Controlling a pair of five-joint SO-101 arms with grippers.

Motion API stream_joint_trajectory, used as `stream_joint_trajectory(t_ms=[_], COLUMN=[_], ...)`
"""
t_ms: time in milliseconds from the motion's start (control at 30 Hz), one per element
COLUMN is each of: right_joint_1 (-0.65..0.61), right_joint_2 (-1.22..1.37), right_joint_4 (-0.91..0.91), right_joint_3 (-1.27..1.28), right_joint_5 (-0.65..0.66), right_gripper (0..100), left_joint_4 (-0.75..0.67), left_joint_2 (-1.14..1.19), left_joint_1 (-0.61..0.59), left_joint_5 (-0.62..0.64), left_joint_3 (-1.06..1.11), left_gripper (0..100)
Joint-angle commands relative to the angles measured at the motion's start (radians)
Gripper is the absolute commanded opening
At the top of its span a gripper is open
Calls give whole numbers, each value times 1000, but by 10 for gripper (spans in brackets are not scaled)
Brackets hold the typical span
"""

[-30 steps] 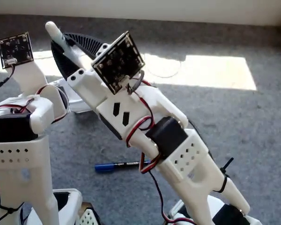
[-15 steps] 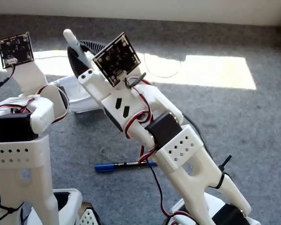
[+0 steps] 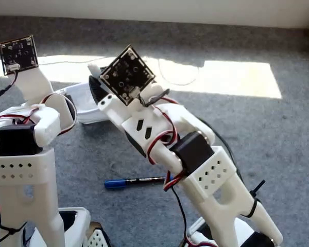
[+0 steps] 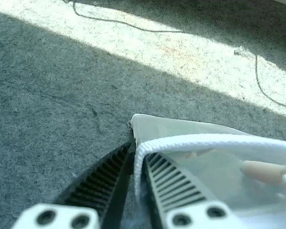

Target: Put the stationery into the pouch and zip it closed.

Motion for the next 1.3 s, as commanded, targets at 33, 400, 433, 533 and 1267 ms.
stream_joint_trajectory(t_ms=[33, 400, 433, 533, 1267], right_joint_1=[13, -2, -2, -4, 1], right_joint_2=[-44, -51, -51, -54, -278], right_joint_4=[71, 65, 59, 54, 292], right_joint_3=[-8, 143, 154, 162, 74], right_joint_5=[18, 117, 117, 115, 109], right_gripper=[9, 10, 12, 66, 114], left_joint_4=[-17, -15, -15, -15, -20], left_joint_2=[-15, -15, -15, -15, -13], left_joint_1=[-18, -18, -18, -18, -18], left_joint_5=[-8, -8, -8, -8, -8], left_joint_3=[-4, -4, -4, -4, -4], left_gripper=[8, 8, 8, 8, 8])
